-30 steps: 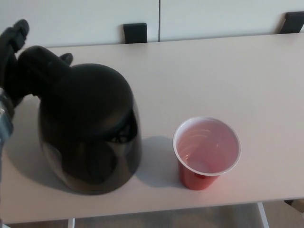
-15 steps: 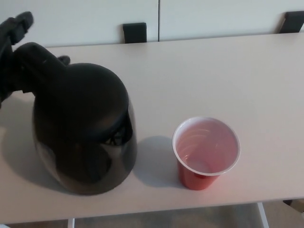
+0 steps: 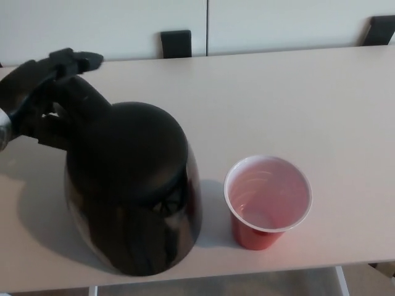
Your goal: The robot walk towards a table in front and uses its left hand to pick up the pot from the base and pour water to the cup on the right hand side
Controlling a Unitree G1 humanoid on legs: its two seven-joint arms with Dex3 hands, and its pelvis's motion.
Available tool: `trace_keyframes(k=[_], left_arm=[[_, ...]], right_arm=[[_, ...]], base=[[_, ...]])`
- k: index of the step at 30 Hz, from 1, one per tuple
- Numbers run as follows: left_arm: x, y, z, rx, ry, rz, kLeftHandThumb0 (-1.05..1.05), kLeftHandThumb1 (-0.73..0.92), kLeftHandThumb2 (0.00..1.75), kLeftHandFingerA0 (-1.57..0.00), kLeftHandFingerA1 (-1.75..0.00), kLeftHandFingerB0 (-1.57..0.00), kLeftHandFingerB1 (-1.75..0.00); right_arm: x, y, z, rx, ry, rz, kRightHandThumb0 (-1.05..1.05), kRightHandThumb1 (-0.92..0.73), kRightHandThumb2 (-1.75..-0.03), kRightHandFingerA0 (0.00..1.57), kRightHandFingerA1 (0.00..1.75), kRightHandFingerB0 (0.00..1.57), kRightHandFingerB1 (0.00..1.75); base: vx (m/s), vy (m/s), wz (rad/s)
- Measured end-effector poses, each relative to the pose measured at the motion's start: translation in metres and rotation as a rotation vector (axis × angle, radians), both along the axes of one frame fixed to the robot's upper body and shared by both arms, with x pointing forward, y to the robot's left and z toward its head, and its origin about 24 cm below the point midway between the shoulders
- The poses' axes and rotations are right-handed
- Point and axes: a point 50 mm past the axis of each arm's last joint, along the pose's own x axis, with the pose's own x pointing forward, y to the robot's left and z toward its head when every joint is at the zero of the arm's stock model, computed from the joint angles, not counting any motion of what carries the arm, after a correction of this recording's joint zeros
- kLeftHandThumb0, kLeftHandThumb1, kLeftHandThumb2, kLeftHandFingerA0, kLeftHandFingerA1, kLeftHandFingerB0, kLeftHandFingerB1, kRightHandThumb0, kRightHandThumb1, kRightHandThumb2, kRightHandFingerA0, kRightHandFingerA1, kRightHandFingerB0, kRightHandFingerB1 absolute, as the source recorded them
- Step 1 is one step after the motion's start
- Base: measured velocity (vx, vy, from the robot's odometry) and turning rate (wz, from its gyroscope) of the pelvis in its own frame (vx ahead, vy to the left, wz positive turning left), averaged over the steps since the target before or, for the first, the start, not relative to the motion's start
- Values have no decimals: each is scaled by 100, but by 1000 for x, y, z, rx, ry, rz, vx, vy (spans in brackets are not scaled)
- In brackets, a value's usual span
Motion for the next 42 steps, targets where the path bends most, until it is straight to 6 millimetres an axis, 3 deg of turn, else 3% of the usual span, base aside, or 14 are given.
trace_keyframes(k=[3,5,6,8,10,11,19,21,24,26,37,38,39,42], left_arm=[[1,0,-1,28,9,-46,-23,39,89,-3,-48,0,-47],[1,1,-2,41,15,-68,-23,39,89,-3,-48,0,-47],[2,2,-2,46,17,-76,-24,39,89,-2,-48,0,-47],[2,4,-2,57,24,-92,-24,39,89,-2,-48,0,-48],[2,7,-4,61,42,-105,-43,46,58,-10,-34,-6,-20],[2,8,-6,62,52,-109,-45,32,71,0,-30,0,-22],[1,25,-10,69,103,-115,-59,39,67,0,-1,0,-1],[2,28,-9,69,100,-109,-57,40,63,0,0,0,0],[6,36,-4,65,88,-92,-67,41,74,0,-4,0,0],[8,40,-1,59,79,-80,-59,45,57,0,0,0,0],[10,58,9,23,56,-32,-64,39,74,0,-4,0,0],[10,61,10,17,55,-22,-63,39,74,0,-4,0,0],[9,64,10,13,54,-15,-63,39,74,0,-4,0,0],[7,73,15,0,43,5,-61,39,72,0,-5,0,0]], right_arm=[[1,0,1,-1,-5,1,-42,-58,-57,27,56,30,49],[1,0,2,-2,-10,2,-37,-37,-88,20,58,22,57],[2,0,2,-2,-12,2,-43,-58,-57,25,55,30,49],[3,0,3,-3,-17,4,-36,-37,-88,20,58,23,57],[3,0,4,-3,-22,4,-47,-46,-77,22,58,27,55],[3,0,4,-3,-23,5,-43,-57,-57,24,55,29,49],[4,0,5,-3,-29,4,-44,-56,-55,24,56,30,50],[4,0,5,-2,-29,4,-37,-36,-88,19,58,23,58],[4,0,5,-2,-29,4,-35,-36,-88,19,58,25,58],[4,0,5,-2,-29,4,-42,-56,-56,23,56,31,51],[4,0,6,-2,-30,5,-40,-56,-57,24,56,32,51],[4,0,5,-1,-30,5,-35,-35,-87,20,59,26,58],[4,0,5,-1,-30,5,-44,-56,-56,25,56,31,50],[4,0,5,0,-30,6,-45,-57,-57,26,56,31,49]], base=[[0,0,0],[0,0,0],[0,0,0],[0,0,0],[0,0,0],[0,0,0],[0,0,0],[0,0,0],[0,0,0],[0,0,0],[0,0,0],[0,0,0],[0,0,0],[0,0,0]])
